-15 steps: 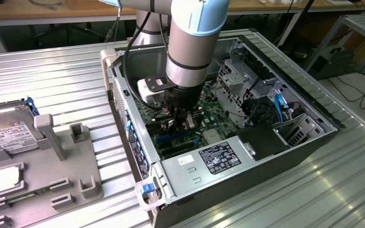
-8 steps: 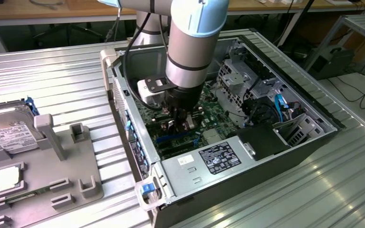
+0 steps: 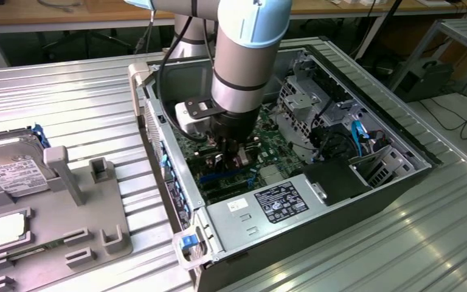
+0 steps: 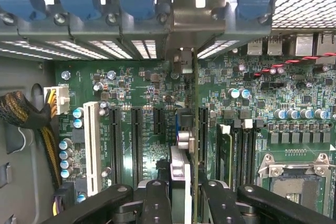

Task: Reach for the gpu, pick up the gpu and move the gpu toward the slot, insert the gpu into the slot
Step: 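Insert the gpu into the slot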

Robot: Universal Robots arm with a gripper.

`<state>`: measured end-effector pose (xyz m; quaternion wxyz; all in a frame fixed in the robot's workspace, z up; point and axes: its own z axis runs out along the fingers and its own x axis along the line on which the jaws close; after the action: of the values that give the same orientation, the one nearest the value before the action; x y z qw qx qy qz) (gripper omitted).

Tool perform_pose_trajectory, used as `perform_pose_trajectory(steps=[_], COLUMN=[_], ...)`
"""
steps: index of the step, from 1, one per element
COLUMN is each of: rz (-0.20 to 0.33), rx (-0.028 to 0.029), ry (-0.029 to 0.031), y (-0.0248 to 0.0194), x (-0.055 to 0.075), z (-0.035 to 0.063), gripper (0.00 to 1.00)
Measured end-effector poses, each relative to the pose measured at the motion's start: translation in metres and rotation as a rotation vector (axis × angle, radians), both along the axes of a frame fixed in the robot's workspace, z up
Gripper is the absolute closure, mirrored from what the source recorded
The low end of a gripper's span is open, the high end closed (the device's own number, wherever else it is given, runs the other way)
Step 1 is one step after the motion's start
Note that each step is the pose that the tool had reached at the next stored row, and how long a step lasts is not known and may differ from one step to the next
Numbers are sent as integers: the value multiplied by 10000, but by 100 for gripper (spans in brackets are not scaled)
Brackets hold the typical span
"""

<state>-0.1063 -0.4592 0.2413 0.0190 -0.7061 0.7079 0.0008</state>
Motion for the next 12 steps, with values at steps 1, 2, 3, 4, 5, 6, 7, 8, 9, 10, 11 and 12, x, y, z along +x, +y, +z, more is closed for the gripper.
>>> perform_pose_trajectory(steps=[1, 2, 3, 4, 5, 6, 7, 8, 9, 10, 11, 12], rz=[1, 2, 2, 2, 1, 0, 0, 0, -1, 0, 0, 0], rx=[0, 1, 0, -2, -2, -3, -2, -2, 0, -1, -2, -2], ry=[0, 0, 1, 2, 3, 3, 3, 3, 2, 2, 3, 3], y=[0, 0, 0, -1, 0, 0, -1, -2, -4, -6, -8, -9], x=[-6, -8, -9, -9, -10, -10, -10, -11, -11, -11, -10, -10], z=[0, 0, 0, 1, 1, 1, 0, -1, -2, -2, -3, -4], gripper=[72, 72, 72, 72, 72, 72, 72, 72, 72, 72, 72, 72])
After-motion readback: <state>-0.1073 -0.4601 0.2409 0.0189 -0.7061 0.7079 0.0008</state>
